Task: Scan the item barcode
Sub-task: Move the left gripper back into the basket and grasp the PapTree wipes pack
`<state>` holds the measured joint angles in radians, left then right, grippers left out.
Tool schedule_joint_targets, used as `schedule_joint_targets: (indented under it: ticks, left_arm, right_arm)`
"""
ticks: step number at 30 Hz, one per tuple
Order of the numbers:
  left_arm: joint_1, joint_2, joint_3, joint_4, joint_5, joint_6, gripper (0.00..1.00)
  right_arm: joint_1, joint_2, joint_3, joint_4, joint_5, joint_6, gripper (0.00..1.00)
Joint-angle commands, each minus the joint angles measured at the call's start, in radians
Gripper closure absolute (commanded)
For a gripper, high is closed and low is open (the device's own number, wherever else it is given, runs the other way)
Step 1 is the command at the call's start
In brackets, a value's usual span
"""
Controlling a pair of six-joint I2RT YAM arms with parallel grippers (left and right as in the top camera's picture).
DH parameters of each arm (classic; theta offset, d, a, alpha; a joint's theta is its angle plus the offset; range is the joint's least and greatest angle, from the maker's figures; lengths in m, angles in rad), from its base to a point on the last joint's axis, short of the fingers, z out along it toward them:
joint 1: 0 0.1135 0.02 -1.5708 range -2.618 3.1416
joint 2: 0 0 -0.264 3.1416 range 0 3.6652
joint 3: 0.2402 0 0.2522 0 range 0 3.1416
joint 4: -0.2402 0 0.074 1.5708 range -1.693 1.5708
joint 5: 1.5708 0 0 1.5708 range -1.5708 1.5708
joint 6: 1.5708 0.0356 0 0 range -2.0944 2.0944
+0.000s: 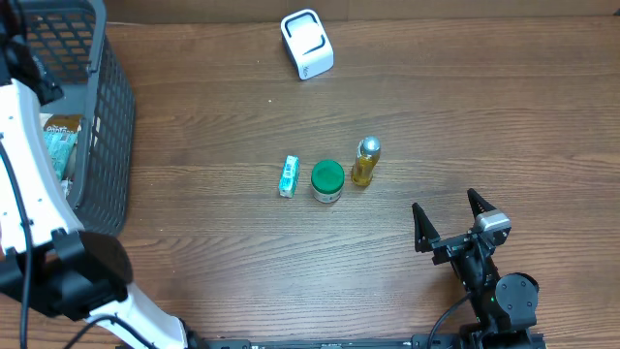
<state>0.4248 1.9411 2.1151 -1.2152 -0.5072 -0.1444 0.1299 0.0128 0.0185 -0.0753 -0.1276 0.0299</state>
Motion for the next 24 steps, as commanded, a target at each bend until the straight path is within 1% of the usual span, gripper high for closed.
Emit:
schedule_joint_targets:
  ticks: [1,3,6,10,18,24]
  left_arm:
    - [0.071,0.041,0.006,0.005,0.229,0.188,0.02]
    - [0.116,0.069,0.006,0.017,0.32,0.238,0.03]
    - [0.161,0.11,0.006,0.028,0.418,0.299,0.01]
    - [0.201,0.182,0.006,0.031,0.512,0.366,0.01]
    - [0.204,0.317,0.006,0.043,0.518,0.453,0.0]
    - [0.206,0.375,0.006,0.061,0.47,0.459,0.0]
  right_arm:
    - [-0.002,-0.01,-0.011,0.005,-0.005,-0.002,0.0]
    - [-0.002,-0.01,-0.011,0.005,-0.005,-0.002,0.0]
    - [-0.002,-0.01,-0.011,0.005,-0.005,-0.002,0.0]
    - [-0.002,-0.01,-0.011,0.005,-0.005,-0.002,0.0]
    - [-0.002,-0.01,-0.011,0.005,-0.005,-0.002,0.0]
    - [-0.002,-0.01,-0.011,0.005,-0.005,-0.002,0.0]
